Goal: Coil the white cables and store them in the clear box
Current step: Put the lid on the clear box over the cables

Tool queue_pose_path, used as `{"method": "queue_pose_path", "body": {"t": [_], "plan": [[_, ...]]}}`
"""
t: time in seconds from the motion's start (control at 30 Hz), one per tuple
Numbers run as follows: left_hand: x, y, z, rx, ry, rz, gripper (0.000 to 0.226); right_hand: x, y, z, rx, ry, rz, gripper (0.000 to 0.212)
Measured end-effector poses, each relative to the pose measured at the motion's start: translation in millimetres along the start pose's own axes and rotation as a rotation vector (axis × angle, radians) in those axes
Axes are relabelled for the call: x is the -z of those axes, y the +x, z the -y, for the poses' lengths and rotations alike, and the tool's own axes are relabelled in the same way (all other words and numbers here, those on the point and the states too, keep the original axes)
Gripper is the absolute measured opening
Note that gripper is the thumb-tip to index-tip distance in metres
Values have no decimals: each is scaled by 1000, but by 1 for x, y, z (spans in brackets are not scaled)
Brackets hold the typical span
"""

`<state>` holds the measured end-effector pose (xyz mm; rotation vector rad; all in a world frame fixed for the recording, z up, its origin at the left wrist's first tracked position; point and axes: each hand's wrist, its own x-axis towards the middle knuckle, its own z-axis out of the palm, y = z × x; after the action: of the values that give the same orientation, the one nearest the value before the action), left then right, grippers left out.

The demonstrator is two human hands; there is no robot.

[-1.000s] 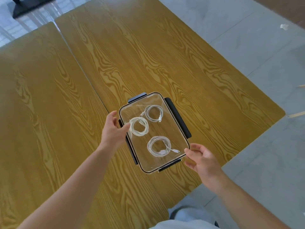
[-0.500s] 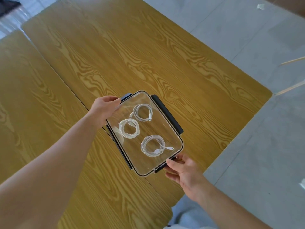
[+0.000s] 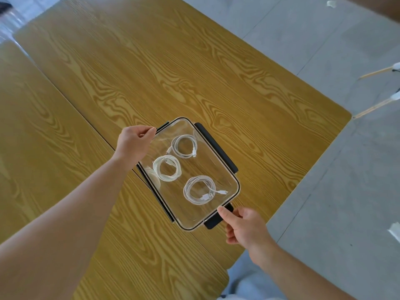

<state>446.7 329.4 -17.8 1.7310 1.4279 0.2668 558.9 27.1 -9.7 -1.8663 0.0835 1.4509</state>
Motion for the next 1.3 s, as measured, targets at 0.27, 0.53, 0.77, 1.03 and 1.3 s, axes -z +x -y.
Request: {"method": "queue_pose_path", "body": {"t": [0.27, 0.53, 0.77, 1.03, 1.3], "plan": [[0, -6, 5, -75, 8, 29, 21, -8, -2, 12, -15, 24, 30, 30], [-2, -7, 5, -71, 13, 23, 21, -10, 1, 14, 16, -10, 40, 31], [-3, -10, 2, -38, 43, 27, 24, 0, 4, 9, 39, -47, 81, 32], [3, -42, 6, 90, 39, -36, 50, 41, 14, 34, 208, -177, -80, 30], [-7, -94, 29, 259, -93, -136, 60, 37, 41, 76, 543, -501, -125, 31]]}}
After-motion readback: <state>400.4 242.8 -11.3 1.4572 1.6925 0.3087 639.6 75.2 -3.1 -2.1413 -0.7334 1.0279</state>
